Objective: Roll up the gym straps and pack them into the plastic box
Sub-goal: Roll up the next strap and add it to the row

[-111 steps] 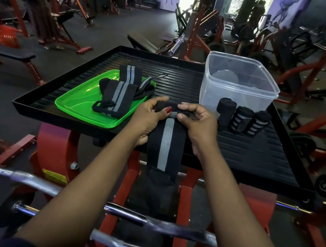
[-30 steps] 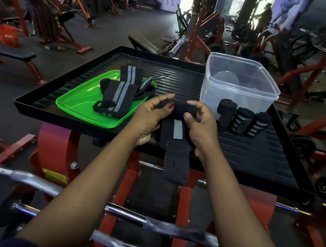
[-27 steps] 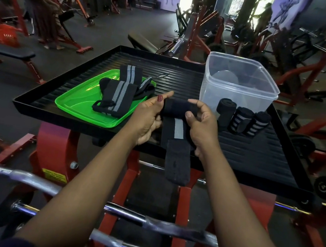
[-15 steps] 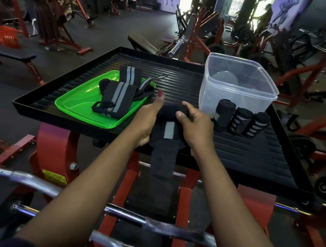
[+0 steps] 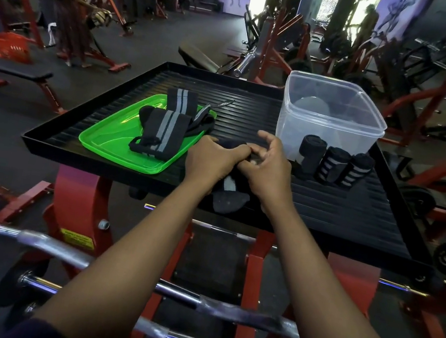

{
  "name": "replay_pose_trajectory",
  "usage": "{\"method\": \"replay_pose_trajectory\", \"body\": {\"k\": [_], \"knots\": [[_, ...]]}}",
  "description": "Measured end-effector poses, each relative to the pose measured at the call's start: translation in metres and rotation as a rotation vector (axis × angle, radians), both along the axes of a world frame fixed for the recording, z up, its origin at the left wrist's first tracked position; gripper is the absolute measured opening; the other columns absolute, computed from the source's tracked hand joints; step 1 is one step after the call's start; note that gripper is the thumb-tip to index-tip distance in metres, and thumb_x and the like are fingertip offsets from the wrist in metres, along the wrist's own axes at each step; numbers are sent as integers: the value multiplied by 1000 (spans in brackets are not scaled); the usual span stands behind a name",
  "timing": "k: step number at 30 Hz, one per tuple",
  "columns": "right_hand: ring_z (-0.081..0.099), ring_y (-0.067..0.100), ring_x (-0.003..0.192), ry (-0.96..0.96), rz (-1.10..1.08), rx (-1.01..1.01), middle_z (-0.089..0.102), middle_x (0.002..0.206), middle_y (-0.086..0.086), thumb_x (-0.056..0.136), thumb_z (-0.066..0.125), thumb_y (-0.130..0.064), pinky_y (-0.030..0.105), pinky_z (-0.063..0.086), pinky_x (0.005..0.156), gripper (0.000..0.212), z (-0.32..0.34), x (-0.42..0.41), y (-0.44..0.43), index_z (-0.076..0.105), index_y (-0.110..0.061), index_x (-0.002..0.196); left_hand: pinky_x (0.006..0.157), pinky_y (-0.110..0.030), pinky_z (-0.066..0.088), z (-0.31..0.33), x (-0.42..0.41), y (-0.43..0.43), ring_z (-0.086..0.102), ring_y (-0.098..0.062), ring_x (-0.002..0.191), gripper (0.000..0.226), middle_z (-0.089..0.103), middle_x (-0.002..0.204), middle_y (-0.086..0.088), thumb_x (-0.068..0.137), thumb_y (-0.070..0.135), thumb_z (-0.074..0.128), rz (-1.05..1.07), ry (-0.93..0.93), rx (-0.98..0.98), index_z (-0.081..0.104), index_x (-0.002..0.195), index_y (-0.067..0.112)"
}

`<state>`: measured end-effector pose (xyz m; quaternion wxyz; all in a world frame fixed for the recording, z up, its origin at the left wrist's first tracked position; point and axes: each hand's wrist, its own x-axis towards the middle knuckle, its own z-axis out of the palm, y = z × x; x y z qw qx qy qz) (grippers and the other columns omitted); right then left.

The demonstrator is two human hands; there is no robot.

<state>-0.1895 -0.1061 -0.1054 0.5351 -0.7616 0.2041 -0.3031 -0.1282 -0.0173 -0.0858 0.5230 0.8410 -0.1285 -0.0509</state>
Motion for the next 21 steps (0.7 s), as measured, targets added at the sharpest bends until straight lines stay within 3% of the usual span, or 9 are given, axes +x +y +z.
{"method": "replay_pose_trajectory", "body": {"k": [2, 3, 7, 9, 10, 12, 14, 18, 21], "knots": [[64, 5, 78, -25, 9, 23, 71, 105, -2, 74, 73, -2, 29, 54, 86, 62, -1, 0, 0, 49, -17, 130, 71, -23, 35, 4, -3, -1, 57, -17, 90, 35, 61, 83, 6, 71, 51, 69, 2, 1, 8, 58, 78, 19], [64, 6, 79, -36, 15, 21, 71, 106, -2, 75, 71, -1, 30, 54, 86, 59, -1, 0, -1, 53, -18, 128, 70, -23, 35, 5, -3, 0, 56, -15, 87, 34, 59, 79, 7, 70, 52, 69, 5, -13, 8, 57, 75, 20], [68, 12, 91, -47, 37, -42, 71, 103, -5, 79, 68, 0, 30, 55, 90, 45, -2, -2, -3, 67, -21, 118, 73, -25, 44, -6, 0, 2, 62, -12, 95, 60, 67, 104, 5, 63, 59, 75, -75, 22, -118, 63, 106, 19], [65, 3, 91, -79, 44, 34, 70, 104, -4, 83, 70, -3, 21, 53, 87, 39, -2, -3, -3, 67, -15, 120, 89, -30, 50, -4, -2, 7, 62, -14, 104, 80, 64, 116, 2, 62, 65, 74, -144, 161, -305, 58, 121, 13], [65, 3, 91, -106, 54, 114, 71, 104, -2, 85, 70, -3, 20, 53, 86, 36, -2, -3, -4, 66, -12, 120, 94, -39, 51, -5, 1, 9, 63, -19, 105, 79, 65, 116, -4, 67, 65, 71, -175, 249, -423, 58, 122, 9], [66, 7, 89, -145, 65, 272, 72, 100, -2, 88, 67, -3, 22, 53, 81, 29, -3, -1, -6, 66, -13, 115, 97, -51, 49, -6, 5, 15, 64, -29, 100, 46, 68, 108, -17, 89, 43, 60, -215, 378, -655, 63, 111, 3], [67, 7, 85, -151, 73, 340, 72, 93, -4, 91, 62, -2, 23, 54, 78, 22, -4, 0, -7, 67, -17, 107, 100, -50, 47, -5, 8, 19, 62, -30, 100, 20, 66, 104, -19, 97, 20, 52, -228, 439, -745, 63, 104, 5], [69, 16, 91, -120, 87, 343, 73, 94, 1, 93, 59, -3, 34, 56, 84, 21, -7, -1, -9, 67, -14, 109, 78, -35, 57, -8, 9, 18, 63, -25, 93, 26, 63, 110, -20, 92, 9, 58, -336, 418, -736, 58, 117, 4], [67, 17, 91, -107, 91, 340, 72, 96, 2, 93, 57, 2, 38, 56, 88, 25, -7, -1, -10, 67, -18, 103, 61, -34, 60, -11, 9, 18, 67, -20, 72, 28, 68, 89, -17, 87, -1, 62, -329, 373, -674, 59, 114, 6]]}}
